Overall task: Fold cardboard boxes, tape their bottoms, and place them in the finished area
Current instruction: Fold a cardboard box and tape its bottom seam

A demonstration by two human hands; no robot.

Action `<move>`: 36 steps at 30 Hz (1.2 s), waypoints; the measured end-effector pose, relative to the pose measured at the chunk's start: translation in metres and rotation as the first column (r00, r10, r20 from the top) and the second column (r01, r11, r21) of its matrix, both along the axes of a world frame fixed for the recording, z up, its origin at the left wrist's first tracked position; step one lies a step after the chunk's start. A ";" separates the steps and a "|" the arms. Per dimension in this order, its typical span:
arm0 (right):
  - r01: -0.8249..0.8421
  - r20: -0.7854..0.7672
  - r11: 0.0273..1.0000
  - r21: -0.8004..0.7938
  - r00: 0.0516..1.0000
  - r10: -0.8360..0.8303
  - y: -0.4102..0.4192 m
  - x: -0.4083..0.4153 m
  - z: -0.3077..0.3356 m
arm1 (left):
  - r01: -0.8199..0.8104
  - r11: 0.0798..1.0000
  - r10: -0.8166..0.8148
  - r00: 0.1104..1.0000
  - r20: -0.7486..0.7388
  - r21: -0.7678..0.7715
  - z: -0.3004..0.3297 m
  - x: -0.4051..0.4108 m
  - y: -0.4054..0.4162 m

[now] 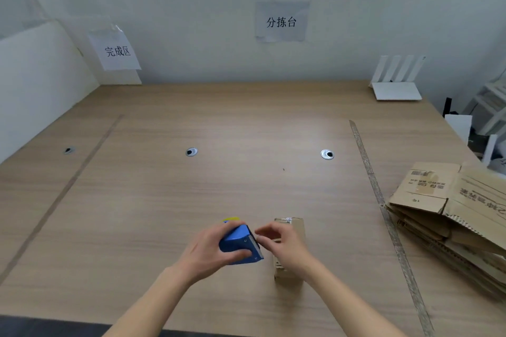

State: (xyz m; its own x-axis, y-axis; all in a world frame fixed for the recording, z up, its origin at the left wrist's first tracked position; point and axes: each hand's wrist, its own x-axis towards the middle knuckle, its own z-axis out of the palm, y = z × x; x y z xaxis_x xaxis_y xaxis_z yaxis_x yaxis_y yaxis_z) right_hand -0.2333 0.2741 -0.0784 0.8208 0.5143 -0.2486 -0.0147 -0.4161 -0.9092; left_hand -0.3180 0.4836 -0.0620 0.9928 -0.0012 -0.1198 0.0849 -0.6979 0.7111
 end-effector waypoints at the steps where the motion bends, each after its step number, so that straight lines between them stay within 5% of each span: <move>1: 0.033 0.042 0.999 0.000 0.999 -0.033 0.000 0.000 0.004 | 0.005 1.000 -0.005 1.000 0.002 0.012 0.003 0.000 0.000; 4: 0.116 0.086 0.993 -0.006 0.990 -0.115 -0.003 0.000 0.009 | -0.006 0.992 0.005 1.000 0.005 0.125 0.012 0.003 -0.003; 9: 0.064 -0.098 0.986 -0.156 0.992 -0.080 -0.039 -0.014 -0.008 | 0.102 0.902 -0.065 0.993 -0.100 0.421 0.009 0.007 -0.022; 13: 0.320 -0.174 0.931 -0.175 0.921 -0.349 -0.101 -0.006 -0.021 | 0.129 0.885 -0.059 0.984 -0.168 0.447 0.001 0.007 -0.022; 36: 0.384 -0.293 0.876 -0.292 0.836 -0.464 -0.110 0.001 -0.076 | 0.218 0.782 -0.107 0.970 -0.218 0.584 -0.034 0.047 -0.043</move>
